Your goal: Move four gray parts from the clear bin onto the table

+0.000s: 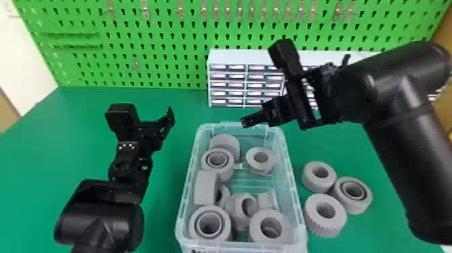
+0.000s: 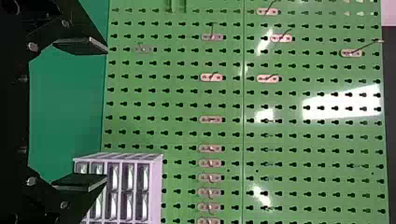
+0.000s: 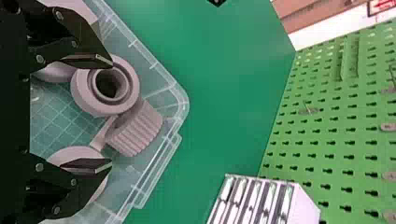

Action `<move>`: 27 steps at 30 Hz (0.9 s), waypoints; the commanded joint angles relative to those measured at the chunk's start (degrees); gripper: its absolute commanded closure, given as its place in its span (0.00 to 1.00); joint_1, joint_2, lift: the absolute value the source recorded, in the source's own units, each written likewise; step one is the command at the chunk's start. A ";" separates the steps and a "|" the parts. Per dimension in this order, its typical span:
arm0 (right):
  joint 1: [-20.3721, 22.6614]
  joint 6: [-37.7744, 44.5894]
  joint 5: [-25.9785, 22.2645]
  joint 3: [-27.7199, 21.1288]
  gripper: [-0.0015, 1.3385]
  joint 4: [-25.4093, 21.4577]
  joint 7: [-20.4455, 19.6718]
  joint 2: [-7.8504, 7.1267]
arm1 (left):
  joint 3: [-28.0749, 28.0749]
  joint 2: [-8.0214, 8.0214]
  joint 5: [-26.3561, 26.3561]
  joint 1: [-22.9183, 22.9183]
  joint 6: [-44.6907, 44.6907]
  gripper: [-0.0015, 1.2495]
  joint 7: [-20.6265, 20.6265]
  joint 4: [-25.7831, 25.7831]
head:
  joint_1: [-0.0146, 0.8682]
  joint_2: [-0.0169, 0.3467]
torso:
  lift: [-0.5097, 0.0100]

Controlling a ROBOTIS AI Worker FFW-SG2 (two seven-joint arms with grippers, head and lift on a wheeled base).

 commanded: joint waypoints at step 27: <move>-2.22 4.54 -1.24 6.34 0.38 5.29 0.00 0.76 | 1.84 0.00 -0.96 0.79 0.09 0.24 -0.25 -1.24 | 0.80 0.24 | 0.88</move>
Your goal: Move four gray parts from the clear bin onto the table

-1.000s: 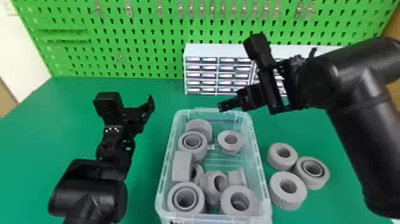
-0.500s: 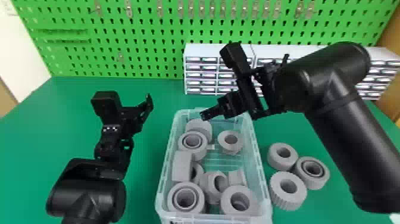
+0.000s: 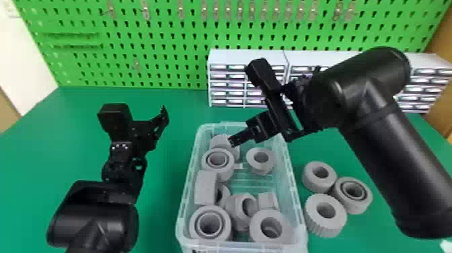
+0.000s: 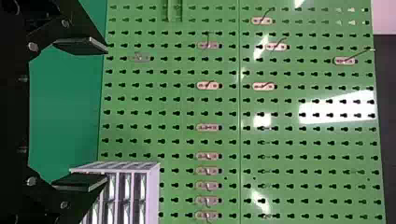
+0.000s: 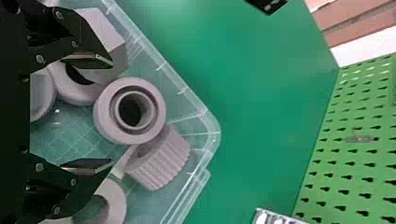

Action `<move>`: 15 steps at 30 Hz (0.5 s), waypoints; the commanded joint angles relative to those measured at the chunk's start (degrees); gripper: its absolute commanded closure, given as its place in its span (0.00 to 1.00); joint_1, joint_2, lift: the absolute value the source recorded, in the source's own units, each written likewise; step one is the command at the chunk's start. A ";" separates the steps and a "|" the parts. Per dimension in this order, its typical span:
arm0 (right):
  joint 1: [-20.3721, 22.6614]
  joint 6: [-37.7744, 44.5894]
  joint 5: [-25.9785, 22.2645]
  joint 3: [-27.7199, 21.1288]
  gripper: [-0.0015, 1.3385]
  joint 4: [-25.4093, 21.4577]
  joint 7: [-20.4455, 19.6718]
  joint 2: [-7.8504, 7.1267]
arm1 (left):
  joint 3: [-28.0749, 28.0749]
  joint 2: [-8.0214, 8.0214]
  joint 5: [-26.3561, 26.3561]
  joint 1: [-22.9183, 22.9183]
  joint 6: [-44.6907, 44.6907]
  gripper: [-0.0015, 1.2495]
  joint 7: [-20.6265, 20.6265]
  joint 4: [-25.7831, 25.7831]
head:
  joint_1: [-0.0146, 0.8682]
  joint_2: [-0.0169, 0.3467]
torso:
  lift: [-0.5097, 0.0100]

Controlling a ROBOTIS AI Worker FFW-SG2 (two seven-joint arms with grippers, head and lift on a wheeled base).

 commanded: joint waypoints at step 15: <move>0.68 2.00 0.48 2.02 0.38 4.54 0.00 -0.21 | 0.35 0.00 -0.12 0.01 0.03 0.24 0.00 -0.13 | 0.80 0.24 | 0.88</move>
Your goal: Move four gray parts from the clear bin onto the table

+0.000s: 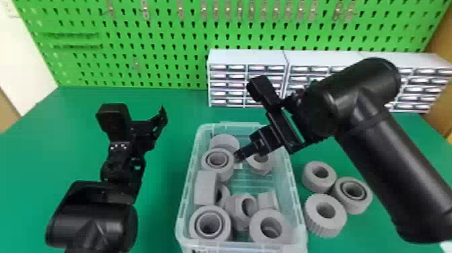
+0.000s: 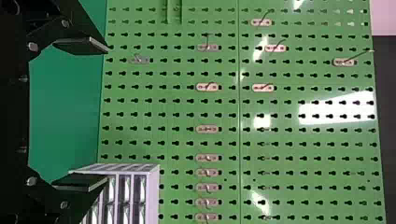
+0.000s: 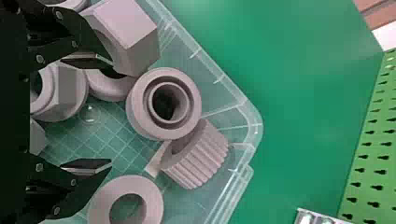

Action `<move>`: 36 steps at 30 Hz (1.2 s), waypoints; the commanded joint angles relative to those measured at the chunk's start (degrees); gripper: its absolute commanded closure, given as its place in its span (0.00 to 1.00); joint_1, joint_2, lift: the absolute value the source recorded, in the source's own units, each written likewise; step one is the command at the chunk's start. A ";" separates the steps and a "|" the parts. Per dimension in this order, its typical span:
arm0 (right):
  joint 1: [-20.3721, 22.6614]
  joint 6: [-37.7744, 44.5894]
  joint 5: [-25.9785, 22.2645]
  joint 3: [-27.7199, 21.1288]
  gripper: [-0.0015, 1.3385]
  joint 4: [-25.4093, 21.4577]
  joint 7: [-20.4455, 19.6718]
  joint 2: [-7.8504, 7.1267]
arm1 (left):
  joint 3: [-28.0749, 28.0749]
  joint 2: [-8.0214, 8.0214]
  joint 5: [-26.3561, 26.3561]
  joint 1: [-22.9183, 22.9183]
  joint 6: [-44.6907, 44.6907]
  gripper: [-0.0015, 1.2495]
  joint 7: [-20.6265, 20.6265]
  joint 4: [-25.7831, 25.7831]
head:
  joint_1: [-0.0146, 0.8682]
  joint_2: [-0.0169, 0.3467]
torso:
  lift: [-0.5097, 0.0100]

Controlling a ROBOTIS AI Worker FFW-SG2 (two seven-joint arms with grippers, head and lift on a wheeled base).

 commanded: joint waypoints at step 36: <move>-0.61 -14.20 1.40 3.38 0.38 13.62 0.09 -0.18 | -0.99 -0.09 0.00 -1.23 0.26 0.24 0.09 0.16 | 0.80 0.24 | 0.88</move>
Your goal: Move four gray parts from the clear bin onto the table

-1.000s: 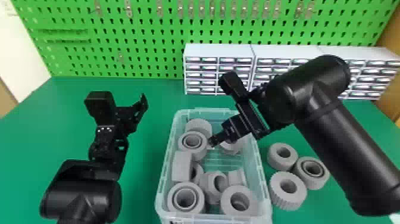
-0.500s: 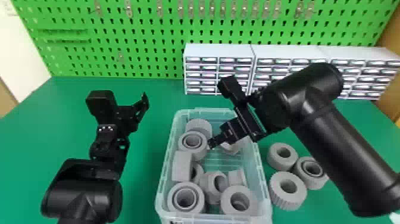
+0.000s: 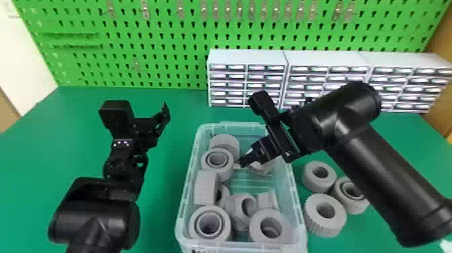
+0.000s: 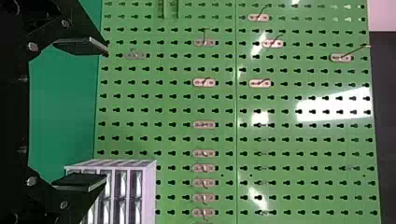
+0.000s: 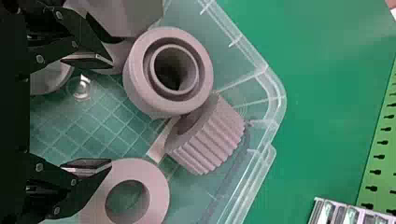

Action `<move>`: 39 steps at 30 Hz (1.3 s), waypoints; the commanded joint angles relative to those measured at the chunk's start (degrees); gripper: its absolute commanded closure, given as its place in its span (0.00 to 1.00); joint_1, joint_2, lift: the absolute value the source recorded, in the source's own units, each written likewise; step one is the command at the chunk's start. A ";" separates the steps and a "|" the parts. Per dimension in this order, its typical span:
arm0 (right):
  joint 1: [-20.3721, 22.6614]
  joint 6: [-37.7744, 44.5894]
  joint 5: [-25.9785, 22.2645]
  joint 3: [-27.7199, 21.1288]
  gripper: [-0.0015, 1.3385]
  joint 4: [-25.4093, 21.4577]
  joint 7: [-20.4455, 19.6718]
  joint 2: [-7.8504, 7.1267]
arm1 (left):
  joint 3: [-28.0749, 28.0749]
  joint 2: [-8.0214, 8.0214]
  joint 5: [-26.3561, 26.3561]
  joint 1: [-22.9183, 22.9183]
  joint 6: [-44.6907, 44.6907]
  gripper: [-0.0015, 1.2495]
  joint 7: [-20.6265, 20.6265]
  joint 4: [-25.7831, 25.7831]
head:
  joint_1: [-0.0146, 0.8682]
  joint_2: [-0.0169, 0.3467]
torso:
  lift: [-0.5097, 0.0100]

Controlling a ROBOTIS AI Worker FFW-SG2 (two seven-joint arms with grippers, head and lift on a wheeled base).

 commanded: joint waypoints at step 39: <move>0.03 -15.02 4.71 1.38 0.37 13.74 0.14 0.96 | -0.80 -0.06 0.34 -0.58 0.07 0.24 0.02 0.58 | 0.80 0.24 | 0.88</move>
